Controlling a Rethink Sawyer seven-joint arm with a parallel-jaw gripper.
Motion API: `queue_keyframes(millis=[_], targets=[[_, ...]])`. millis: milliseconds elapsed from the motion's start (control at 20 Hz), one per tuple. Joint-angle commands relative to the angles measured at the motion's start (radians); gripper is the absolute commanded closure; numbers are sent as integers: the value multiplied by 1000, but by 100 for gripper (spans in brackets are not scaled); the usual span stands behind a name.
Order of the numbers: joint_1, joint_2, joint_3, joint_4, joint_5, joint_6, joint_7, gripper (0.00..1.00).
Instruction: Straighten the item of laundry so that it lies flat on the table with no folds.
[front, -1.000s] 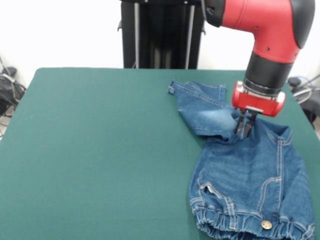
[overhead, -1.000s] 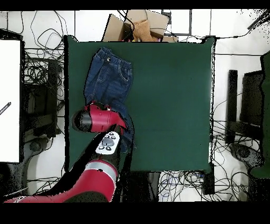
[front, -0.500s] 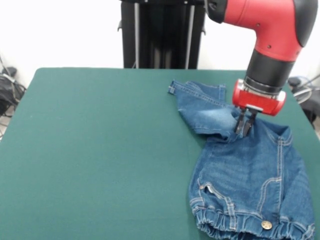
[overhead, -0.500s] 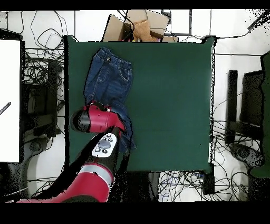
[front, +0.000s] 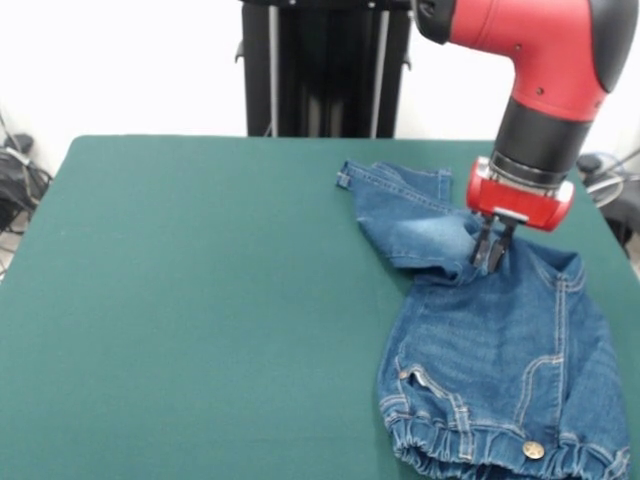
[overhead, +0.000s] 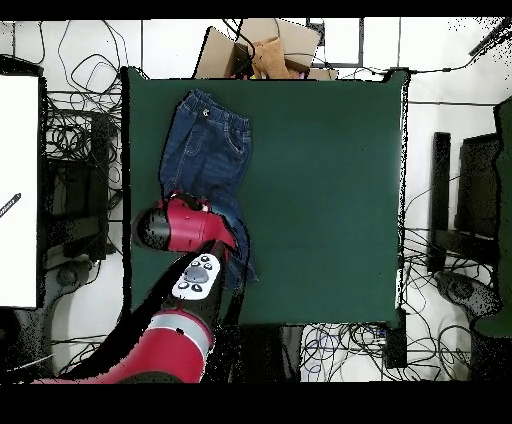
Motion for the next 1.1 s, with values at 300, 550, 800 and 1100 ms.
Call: queue_keyframes(millis=[300, 550, 800, 1100], targets=[[67, -13, 59, 92, 72, 23, 262, 100], [44, -42, 97, 148, 67, -13, 258, 100], [-4, -81, 124, 261, 57, -101, 283, 100], [-108, -117, 158, 410, 8, -243, 303, 100]])
